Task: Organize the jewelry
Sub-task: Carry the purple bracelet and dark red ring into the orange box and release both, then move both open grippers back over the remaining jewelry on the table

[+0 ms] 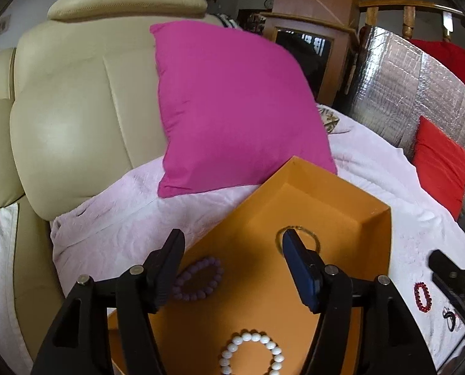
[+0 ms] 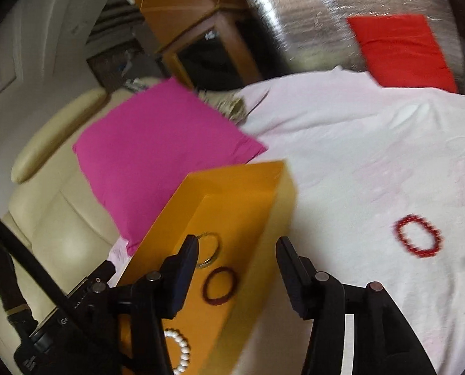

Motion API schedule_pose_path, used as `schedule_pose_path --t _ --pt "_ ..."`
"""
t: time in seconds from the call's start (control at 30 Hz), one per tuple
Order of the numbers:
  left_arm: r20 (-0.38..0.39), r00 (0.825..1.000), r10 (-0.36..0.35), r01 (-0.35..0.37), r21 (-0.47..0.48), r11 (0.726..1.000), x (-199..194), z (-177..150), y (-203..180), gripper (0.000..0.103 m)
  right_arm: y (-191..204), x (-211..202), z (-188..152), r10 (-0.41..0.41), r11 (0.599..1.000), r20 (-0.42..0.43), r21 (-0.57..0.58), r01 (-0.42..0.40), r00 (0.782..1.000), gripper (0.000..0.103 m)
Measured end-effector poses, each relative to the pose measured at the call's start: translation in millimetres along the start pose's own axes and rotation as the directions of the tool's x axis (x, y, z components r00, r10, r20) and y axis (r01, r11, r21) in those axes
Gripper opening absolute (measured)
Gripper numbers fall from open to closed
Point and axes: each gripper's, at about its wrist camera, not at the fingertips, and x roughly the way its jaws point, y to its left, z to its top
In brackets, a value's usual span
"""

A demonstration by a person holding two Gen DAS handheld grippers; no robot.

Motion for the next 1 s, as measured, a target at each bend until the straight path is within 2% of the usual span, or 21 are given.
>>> schedule_pose_path --t 0.23,0.4,0.47,0.57,0.7,0.87,1.0 --pt "0.077 0.996 -0.036 0.028 0.106 0.994 -17.7 -5.5 -44.0 0.073 -67.1 -55.3 10.0 -0.12 0.992 0.062 0.039 0.118 0.991 0.056" --pt "0.112 0.988 -0.108 0.081 0.216 0.973 -33.7 -16.1 -90.8 0.077 -126.3 -101.6 10.6 -0.234 0.97 0.104 0.1 0.224 0.967 0.056" --pt "0.112 0.983 -0.148 0.114 0.264 0.958 -41.2 -24.1 -112.7 0.077 -146.8 -121.1 10.3 -0.262 0.961 0.123 0.129 0.246 0.957 0.056" --pt "0.085 0.973 -0.214 0.172 0.347 0.922 -50.5 -40.0 -149.3 0.079 -175.0 -152.9 6.6 -0.326 0.94 0.163 0.163 0.301 0.931 0.058" --pt "0.047 0.966 -0.253 0.205 0.454 0.867 -58.9 -64.5 -194.8 0.079 -204.0 -180.3 -3.9 -0.371 0.92 0.186 0.209 0.332 0.91 0.06" --pt "0.013 0.961 -0.277 0.232 0.514 0.826 -63.5 -86.9 -228.1 0.079 -233.6 -193.3 -23.0 -0.396 0.905 0.172 0.242 0.351 0.902 0.06" --pt "0.005 0.961 -0.276 0.228 0.549 0.804 -63.6 -99.1 -247.0 0.079 -250.8 -189.9 -26.6 -0.392 0.899 0.118 0.261 0.353 0.912 0.06"
